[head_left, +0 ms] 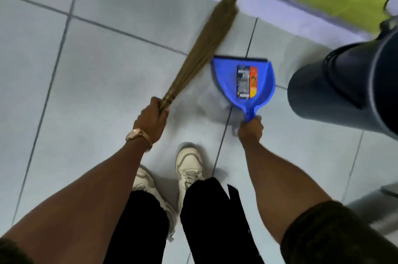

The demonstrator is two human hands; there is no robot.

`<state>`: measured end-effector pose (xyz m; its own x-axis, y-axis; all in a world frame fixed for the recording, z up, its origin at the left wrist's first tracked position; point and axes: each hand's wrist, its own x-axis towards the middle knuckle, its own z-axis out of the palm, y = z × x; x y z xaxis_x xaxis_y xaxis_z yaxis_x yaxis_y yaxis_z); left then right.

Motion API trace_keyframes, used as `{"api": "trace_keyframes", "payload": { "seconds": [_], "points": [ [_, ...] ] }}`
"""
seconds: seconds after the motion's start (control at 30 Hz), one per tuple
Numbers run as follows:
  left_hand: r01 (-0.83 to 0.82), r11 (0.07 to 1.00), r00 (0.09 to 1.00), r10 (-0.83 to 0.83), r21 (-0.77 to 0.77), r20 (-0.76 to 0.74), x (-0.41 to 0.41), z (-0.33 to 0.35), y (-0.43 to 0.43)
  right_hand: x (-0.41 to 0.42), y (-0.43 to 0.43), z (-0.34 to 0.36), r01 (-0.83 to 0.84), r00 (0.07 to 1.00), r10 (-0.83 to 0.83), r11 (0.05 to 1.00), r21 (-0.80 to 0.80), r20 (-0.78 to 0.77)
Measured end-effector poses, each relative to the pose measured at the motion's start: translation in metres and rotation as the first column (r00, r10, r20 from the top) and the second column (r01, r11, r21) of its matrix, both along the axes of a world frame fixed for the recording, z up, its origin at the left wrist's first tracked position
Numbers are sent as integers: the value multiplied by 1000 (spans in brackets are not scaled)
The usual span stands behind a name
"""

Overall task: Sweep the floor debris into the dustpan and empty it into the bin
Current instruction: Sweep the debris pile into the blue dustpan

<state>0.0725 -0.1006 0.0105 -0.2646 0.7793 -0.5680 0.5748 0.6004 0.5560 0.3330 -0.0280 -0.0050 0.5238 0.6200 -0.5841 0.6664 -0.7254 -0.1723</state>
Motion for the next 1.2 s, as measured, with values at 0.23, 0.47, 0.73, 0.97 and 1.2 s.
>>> {"api": "trace_keyframes", "payload": {
  "seconds": [0.23, 0.47, 0.73, 0.97, 1.2],
  "points": [
    [-49, 997, 999, 49, 55, -9, -15, 142, 6, -41, -23, 135, -202, 971, 208, 978, 56, -116],
    [-300, 950, 941, 310, 92, -134, -105, 279, -19, -113, -9, 281, -493, 850, 494, 868, 59, -182],
    [-694, 710, 669, 696, 115, -261, -240, 317, -96, -227, 9, 332, -761, 613, 753, 644, 78, -240],
    [-877, 480, 467, 853, 1, -235, -377, 301, -132, -357, 10, 307, -877, 472, 854, 481, -13, -219],
    [-860, 510, 500, 824, -37, -269, -513, 218, -132, -490, 0, 212, -881, 464, 841, 471, -44, -279]
  ]
}}
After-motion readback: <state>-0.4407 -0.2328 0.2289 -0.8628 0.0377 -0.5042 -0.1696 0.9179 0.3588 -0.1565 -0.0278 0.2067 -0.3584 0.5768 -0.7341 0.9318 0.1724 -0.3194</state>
